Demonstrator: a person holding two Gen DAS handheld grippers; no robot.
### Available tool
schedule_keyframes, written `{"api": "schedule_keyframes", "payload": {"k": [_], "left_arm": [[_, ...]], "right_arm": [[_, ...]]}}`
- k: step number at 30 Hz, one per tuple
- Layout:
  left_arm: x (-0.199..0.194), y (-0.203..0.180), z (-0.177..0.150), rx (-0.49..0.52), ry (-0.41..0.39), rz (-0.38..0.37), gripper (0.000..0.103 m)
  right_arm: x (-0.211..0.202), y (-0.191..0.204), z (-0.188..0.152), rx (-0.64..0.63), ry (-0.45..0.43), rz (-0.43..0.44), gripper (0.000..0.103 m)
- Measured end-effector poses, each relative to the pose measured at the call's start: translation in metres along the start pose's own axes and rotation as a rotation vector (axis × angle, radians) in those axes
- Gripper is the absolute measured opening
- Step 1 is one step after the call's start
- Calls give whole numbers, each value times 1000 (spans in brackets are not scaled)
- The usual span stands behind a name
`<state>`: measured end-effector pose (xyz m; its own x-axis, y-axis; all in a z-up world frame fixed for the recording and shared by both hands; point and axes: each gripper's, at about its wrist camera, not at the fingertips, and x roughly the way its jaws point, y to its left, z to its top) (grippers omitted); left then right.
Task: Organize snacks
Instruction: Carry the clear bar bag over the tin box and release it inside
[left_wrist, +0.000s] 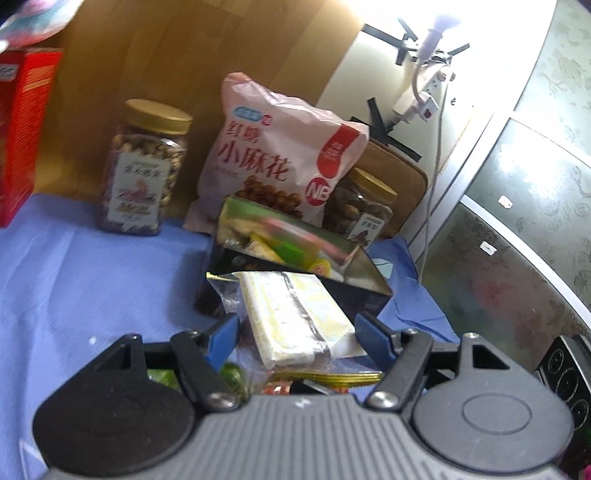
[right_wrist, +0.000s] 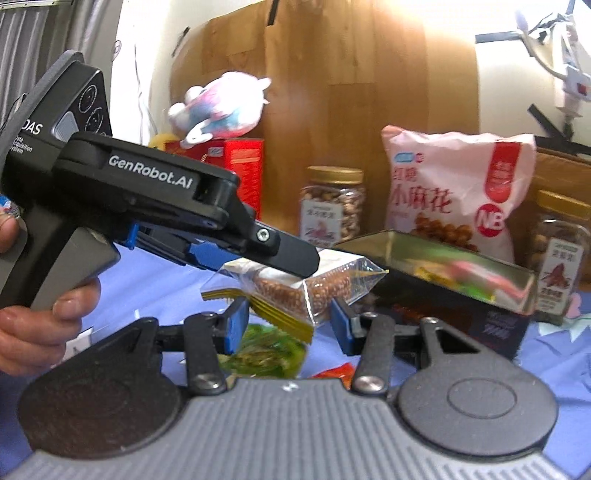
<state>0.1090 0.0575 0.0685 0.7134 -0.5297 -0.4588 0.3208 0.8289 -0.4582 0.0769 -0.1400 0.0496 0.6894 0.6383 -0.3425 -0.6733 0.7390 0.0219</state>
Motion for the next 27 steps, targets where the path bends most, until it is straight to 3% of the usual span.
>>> {"api": "schedule_keyframes", "payload": {"k": [8, 13, 17, 20, 27], "left_arm": [[26, -5, 24, 11, -3, -32, 70], [38, -11, 42, 48, -34, -24, 70], [61, -8, 54, 52, -24, -21, 70], [79, -3, 61, 41, -9, 18, 70], [68, 9, 66, 3, -62, 42, 71]], "right_arm": [[6, -21, 6, -5, -31, -48, 51], [17, -32, 11, -20, -42, -83, 45], [36, -47, 16, 3, -28, -135, 45], [49, -60, 14, 32, -20, -227, 46], [36, -71, 7, 95, -64, -247, 46]]}}
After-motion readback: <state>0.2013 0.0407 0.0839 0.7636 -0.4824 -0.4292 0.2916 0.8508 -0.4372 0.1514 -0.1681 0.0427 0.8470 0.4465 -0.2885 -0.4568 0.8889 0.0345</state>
